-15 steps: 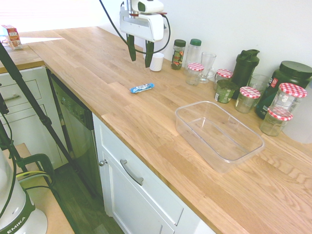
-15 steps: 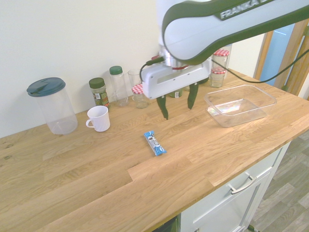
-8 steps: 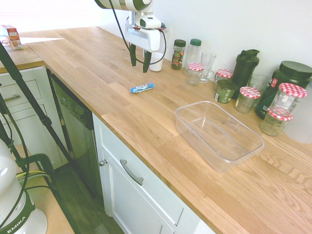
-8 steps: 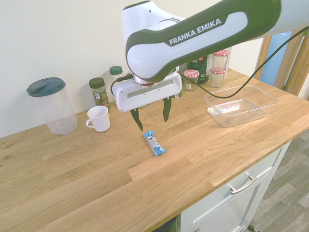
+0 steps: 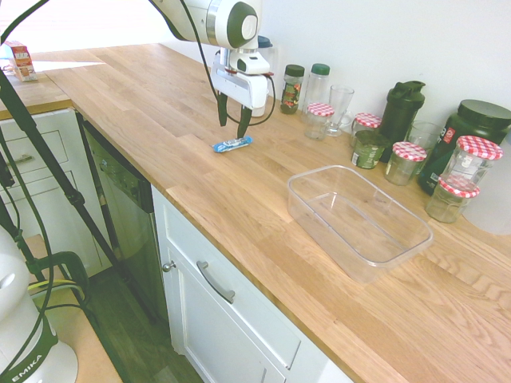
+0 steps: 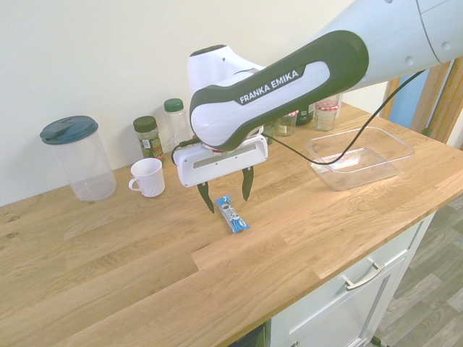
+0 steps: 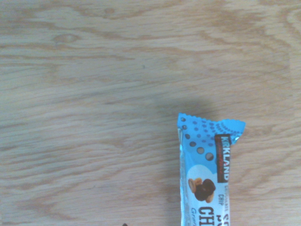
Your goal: Put the protein bar into the container
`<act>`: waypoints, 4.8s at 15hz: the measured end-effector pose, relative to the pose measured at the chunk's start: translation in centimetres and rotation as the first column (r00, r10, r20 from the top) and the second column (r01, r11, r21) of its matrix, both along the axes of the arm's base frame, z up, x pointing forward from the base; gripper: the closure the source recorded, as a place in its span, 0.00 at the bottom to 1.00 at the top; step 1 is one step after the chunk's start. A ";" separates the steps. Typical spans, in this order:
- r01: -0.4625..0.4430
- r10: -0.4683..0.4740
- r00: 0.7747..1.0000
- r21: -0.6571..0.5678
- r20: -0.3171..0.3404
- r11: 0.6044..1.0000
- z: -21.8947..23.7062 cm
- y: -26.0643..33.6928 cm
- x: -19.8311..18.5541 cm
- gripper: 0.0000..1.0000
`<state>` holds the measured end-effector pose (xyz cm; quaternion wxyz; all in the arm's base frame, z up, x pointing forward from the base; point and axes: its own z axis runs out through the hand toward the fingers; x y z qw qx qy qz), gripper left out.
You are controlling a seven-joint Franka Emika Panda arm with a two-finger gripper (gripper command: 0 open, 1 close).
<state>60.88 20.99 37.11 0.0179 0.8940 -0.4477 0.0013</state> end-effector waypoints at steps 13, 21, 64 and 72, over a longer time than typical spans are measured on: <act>-0.015 0.015 1.000 0.001 -0.002 1.000 -3.8 0.1 0.4 1.00; -0.021 0.021 1.000 -0.001 0.008 1.000 -3.8 -0.2 0.6 1.00; 0.120 -0.136 0.978 0.109 0.156 0.987 4.8 -43.2 -7.0 1.00; 0.107 -0.125 0.983 0.135 0.136 0.985 2.3 -44.3 -6.1 1.00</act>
